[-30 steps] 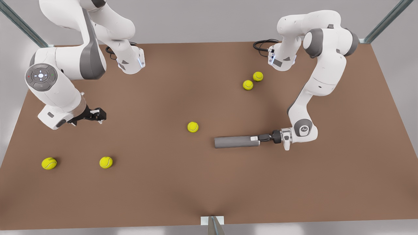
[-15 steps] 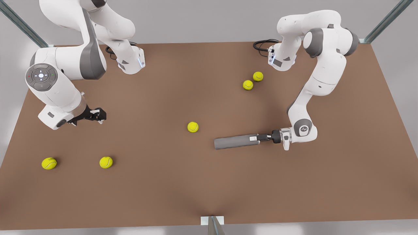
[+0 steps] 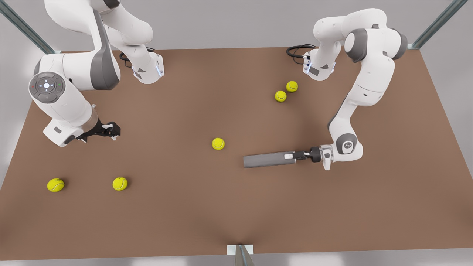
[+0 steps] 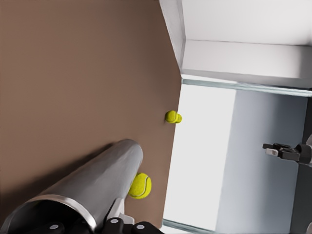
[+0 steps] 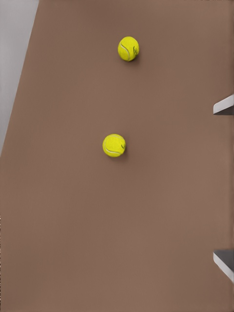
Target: Put the tennis tube upright
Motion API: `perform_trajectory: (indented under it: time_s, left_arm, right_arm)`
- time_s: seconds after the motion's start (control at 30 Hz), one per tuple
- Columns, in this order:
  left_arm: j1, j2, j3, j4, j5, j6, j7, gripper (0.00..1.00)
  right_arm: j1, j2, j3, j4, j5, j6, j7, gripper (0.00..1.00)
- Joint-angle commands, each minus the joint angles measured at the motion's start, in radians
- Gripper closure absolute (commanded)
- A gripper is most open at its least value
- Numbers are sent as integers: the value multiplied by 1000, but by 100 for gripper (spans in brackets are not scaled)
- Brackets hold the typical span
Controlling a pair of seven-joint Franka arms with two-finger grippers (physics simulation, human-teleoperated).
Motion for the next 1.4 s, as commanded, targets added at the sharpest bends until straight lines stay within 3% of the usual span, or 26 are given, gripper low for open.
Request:
perform_trajectory:
  time_s: [0.0,0.27,0.6,0.7,1.0,1.13,1.37]
  left_arm:
    - [0,-2,0,0,14,-1,1,79]
    - [0,-77,54,0,129,-31,-94,79]
    - [2,-255,117,8,428,-25,-322,79]
    - [2,-295,146,8,497,-30,-336,79]
    - [0,-481,183,92,981,-30,-778,79]
    - [0,-516,183,113,1126,-30,-936,79]
    - [-3,-513,177,133,1175,-30,-985,79]
  right_arm:
    - [0,-1,0,0,0,0,0,0]
    - [1,-1,0,0,-2,0,0,0]
    - [8,0,0,0,2,0,2,0]
    - [6,-1,0,0,84,-5,0,0]
    - [9,-1,0,0,87,-5,-2,0]
    - [11,-1,0,0,89,-5,-3,0]
    - [12,-1,0,0,91,-5,-3,0]
